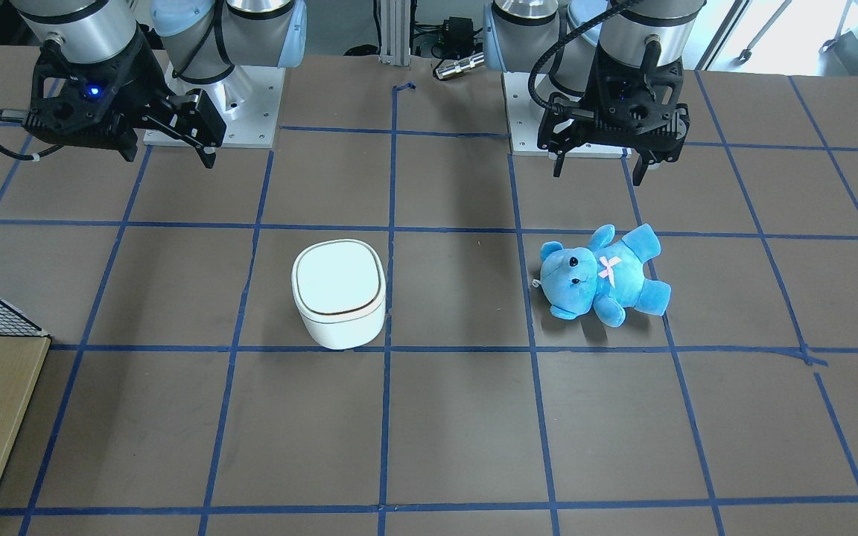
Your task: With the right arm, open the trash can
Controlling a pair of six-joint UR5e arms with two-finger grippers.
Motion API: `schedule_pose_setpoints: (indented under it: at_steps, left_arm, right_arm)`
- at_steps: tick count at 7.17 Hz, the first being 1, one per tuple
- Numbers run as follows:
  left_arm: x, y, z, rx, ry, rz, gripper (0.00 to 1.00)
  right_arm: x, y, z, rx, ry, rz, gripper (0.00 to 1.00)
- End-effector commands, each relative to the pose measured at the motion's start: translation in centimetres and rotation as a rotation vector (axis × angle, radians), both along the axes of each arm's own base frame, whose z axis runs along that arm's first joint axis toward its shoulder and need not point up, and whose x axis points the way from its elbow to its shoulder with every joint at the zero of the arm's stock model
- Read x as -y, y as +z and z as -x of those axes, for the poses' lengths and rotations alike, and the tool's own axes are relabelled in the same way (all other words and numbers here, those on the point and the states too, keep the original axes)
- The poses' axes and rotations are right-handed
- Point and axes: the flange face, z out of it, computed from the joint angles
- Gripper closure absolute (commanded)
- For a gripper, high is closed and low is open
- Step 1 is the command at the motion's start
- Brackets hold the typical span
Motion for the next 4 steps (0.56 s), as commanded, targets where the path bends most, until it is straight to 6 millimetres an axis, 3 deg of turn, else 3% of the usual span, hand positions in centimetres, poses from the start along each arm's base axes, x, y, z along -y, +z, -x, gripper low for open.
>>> schedule_pose_setpoints:
  at_steps: [1,4]
  left_arm:
    - [0.0,0.0,0.0,0.0,0.0,0.0,0.0]
    - [0.0,0.0,0.0,0.0,0.0,0.0,0.0]
  right_arm:
    - [0.08,-0.04,0.0,0.0,-0.002,0.001,0.0]
    - [0.11,-0.01,0.06,-0.007,-0.006,0.004,0.0]
